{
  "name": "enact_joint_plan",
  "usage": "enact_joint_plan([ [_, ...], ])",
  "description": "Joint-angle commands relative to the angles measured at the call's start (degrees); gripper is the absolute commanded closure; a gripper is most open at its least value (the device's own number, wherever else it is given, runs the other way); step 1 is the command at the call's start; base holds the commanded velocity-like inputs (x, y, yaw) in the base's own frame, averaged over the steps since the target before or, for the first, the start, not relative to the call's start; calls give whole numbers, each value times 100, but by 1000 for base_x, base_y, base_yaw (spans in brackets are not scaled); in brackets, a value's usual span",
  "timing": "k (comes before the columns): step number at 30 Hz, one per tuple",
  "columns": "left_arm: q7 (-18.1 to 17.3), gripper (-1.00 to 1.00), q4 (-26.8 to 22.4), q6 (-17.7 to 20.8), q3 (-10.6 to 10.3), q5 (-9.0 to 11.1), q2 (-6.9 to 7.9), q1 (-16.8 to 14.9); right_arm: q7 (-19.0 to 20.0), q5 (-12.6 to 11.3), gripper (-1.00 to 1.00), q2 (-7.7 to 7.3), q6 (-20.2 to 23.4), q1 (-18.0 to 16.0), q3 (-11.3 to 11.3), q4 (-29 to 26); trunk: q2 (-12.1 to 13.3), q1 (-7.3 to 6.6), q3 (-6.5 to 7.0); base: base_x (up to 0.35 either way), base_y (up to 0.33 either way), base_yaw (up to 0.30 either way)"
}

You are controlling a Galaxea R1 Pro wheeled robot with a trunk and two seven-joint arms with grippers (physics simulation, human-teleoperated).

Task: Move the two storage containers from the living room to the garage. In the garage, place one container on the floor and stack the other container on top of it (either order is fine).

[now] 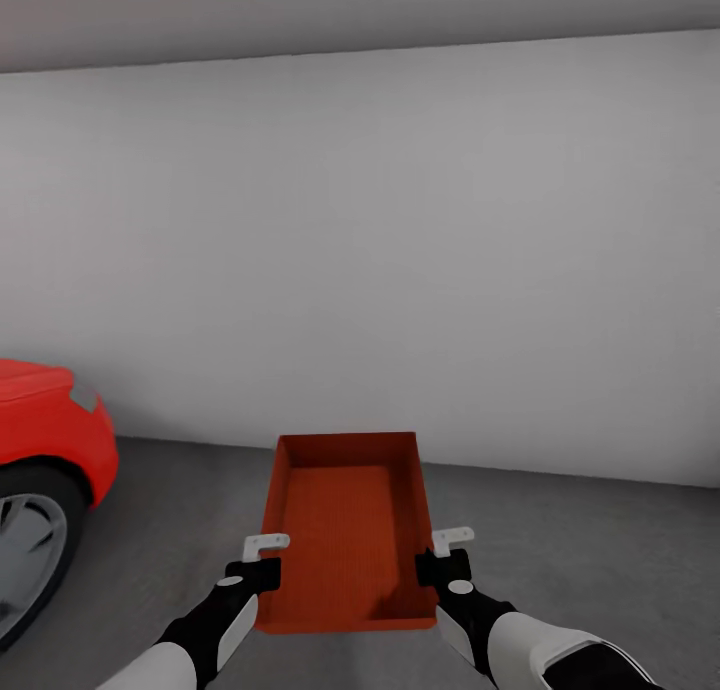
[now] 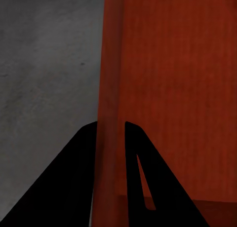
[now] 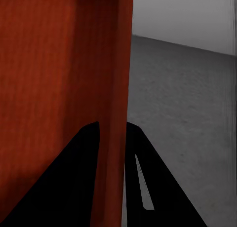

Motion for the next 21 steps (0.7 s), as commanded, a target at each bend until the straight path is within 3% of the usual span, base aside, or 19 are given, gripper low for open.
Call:
enact_joint_plan([
  [1, 452, 100, -32, -298, 290, 118, 4, -7, 21, 22, 100, 5, 2, 0, -190, 9, -9, 5, -9, 322, 148, -257],
  [5, 452, 100, -42, -301, 298, 118, 4, -7, 26, 22, 100, 5, 8, 0, -190, 9, -9, 5, -6, 238, 110, -111],
  [13, 452, 100, -47, -302, 310, 118, 4, -7, 30, 22, 100, 5, 11, 0, -190, 9, -9, 5, -6, 23, 9, -7],
  [21, 452, 100, -38, -302, 302, 118, 4, -7, 30, 22, 100, 5, 11, -1, -191, 9, -9, 5, -6, 275, 0, 0],
])
